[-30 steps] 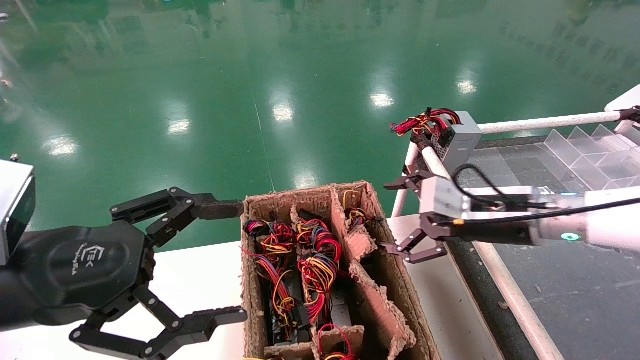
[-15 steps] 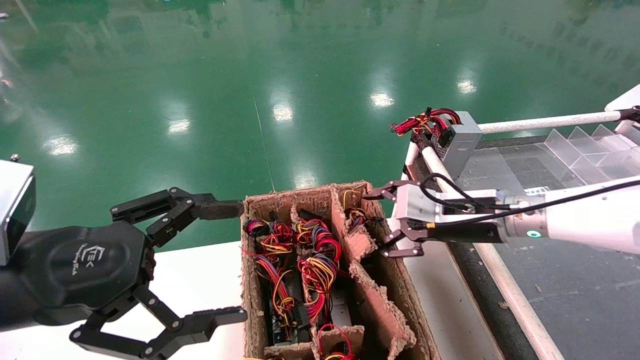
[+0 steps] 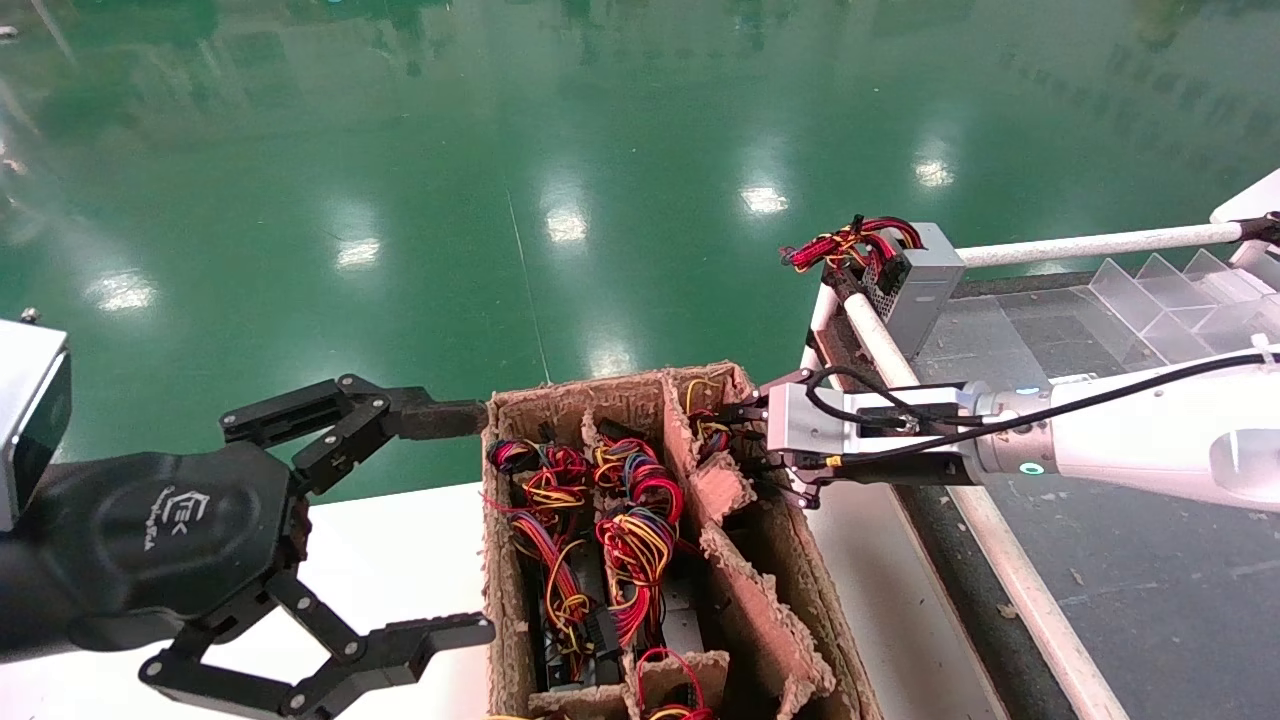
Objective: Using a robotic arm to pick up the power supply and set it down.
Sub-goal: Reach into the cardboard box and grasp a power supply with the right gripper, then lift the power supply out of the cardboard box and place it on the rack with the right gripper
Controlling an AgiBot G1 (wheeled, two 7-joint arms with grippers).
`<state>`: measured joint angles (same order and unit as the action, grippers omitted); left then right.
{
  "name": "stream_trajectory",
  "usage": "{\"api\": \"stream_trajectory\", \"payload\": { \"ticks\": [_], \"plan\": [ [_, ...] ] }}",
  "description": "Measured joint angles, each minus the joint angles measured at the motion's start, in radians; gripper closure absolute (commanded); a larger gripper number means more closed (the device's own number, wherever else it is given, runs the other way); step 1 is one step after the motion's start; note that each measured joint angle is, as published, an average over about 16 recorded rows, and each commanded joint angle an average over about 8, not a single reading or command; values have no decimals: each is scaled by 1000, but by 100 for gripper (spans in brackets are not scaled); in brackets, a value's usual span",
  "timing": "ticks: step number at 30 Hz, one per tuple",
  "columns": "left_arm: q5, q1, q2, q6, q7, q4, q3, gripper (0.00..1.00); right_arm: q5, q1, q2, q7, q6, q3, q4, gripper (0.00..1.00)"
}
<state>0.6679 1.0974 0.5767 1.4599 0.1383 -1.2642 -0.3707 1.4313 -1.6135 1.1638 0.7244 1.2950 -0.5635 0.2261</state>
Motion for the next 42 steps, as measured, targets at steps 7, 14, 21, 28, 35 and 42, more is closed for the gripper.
{"api": "stream_trajectory", "payload": {
  "ticks": [7, 14, 21, 28, 35, 42],
  "plan": [
    [0, 0, 0, 0, 0, 0, 0, 0, -8, -14, 6, 29, -6, 7, -47, 100],
    [0, 0, 0, 0, 0, 0, 0, 0, -27, -28, 5, 41, -24, 22, -90, 100],
    [0, 0, 0, 0, 0, 0, 0, 0, -58, -43, 3, 39, -53, 45, -129, 100],
    [0, 0, 0, 0, 0, 0, 0, 0, -94, -61, -2, 27, -71, 70, -161, 100],
    [0, 0, 0, 0, 0, 0, 0, 0, -122, -82, -9, 19, -70, 90, -180, 100],
    [0, 0, 0, 0, 0, 0, 0, 0, -143, -102, -18, 18, -60, 104, -190, 100]
  ]
}}
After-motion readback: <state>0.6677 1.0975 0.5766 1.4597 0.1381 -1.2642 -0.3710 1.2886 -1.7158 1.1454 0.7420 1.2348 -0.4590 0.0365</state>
